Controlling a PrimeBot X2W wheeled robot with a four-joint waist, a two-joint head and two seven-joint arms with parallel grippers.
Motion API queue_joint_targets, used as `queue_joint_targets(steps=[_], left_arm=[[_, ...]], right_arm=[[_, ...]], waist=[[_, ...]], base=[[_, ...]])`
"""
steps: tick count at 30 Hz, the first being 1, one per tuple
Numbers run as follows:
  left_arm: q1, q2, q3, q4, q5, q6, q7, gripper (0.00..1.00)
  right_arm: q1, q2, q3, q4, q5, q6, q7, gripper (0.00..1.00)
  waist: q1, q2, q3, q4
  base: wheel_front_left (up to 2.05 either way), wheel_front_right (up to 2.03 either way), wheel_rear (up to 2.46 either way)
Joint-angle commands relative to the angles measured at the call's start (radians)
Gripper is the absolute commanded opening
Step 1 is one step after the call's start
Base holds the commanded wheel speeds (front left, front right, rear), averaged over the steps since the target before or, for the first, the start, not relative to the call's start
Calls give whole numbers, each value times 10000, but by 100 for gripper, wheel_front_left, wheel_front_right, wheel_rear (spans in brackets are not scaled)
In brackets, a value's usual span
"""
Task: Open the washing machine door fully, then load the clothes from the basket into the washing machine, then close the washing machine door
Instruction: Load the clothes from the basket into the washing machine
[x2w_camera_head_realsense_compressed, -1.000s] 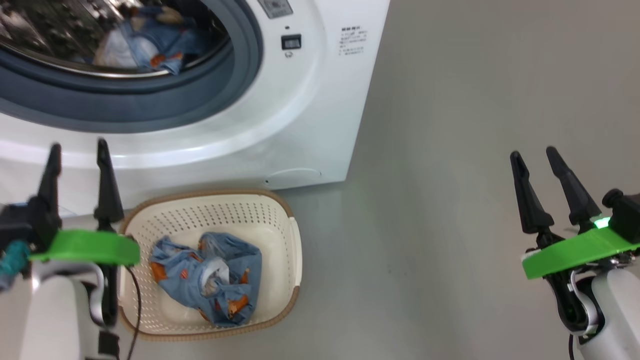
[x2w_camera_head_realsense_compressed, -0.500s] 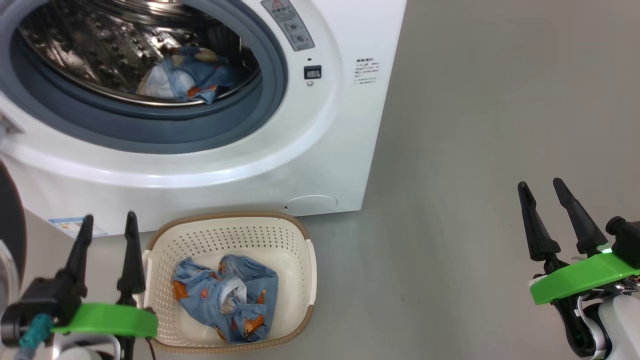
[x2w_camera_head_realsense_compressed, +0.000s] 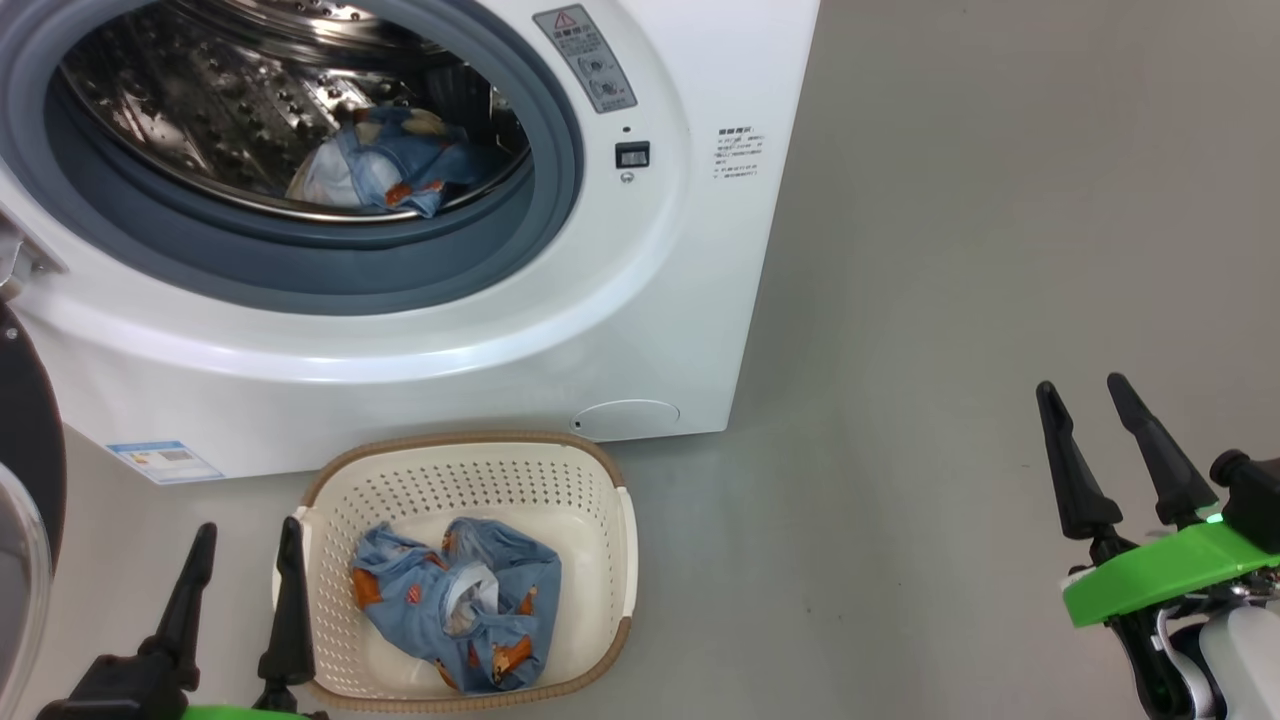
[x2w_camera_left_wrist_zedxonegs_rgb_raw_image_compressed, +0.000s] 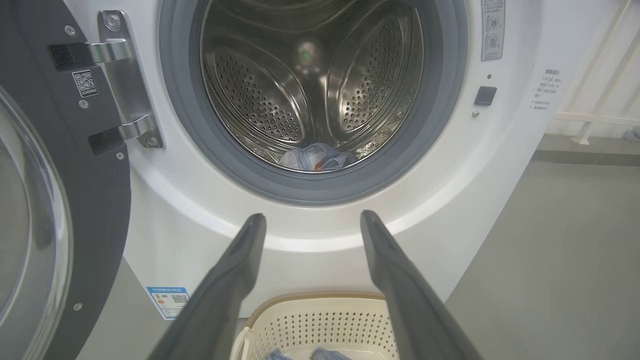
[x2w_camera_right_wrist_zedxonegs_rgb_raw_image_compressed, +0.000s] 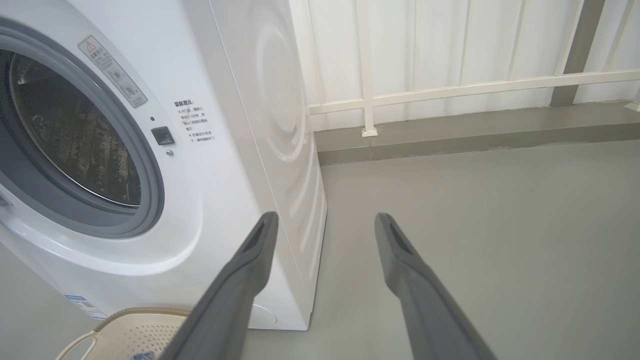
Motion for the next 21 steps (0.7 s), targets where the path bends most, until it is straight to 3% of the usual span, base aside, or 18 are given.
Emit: queue_joint_targets(steps=[1,12,21], left_arm=[[40,87,255,-370,-133,40,-57,100],[250,62,194,-469,-157,98,-57,100],[92,58,-159,258,-481,113,-57,100]], right_arm=[[170,-232,136,-209,-177,56,-80,100],[238,-272,175,-217,-240,56,-80,100],[189,-254,287,-237,-461,56,-80,100]], waist=[[0,0,-23,8],[0,0,-182,18],[0,0,33,-33]], base=[[0,0,0],[0,0,0],[0,0,0]])
